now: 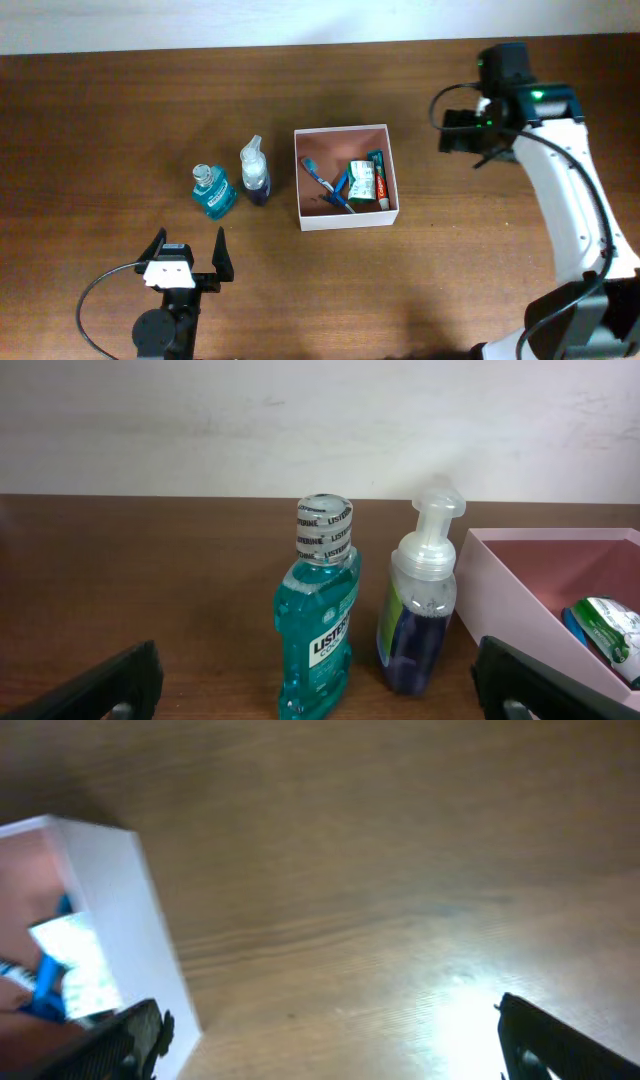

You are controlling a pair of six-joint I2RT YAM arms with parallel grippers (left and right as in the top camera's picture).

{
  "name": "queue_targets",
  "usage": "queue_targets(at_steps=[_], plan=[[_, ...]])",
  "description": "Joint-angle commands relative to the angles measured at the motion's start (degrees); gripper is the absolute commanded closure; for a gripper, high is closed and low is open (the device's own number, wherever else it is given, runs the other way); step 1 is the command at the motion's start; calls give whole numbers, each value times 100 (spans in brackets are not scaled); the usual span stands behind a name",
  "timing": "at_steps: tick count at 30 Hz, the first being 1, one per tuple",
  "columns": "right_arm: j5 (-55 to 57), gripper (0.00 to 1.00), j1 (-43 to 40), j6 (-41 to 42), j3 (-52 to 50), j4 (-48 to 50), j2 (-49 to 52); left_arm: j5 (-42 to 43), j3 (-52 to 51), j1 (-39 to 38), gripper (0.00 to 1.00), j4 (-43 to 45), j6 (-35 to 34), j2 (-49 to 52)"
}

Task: Pack container
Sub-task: 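Raise the right gripper out of the box and back right, then move the left gripper to the teal mouthwash bottle and grasp it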

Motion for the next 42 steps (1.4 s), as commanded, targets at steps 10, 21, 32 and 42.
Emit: queue_targets(at_steps=[10, 21, 32, 42], plan=[[66, 2, -424, -15, 44, -22, -55, 42, -42, -22, 1, 0, 68, -39], [68, 2, -420, -13, 44, -20, -55, 448, -37, -22, 1, 96, 66, -39], [68, 2, -420, -15, 44, -20, -55, 1622, 479, -22, 1, 315, 63, -11], [68, 2, -420, -15, 44, -20, -55, 1305, 3558, -7, 1, -1707, 243, 1847]])
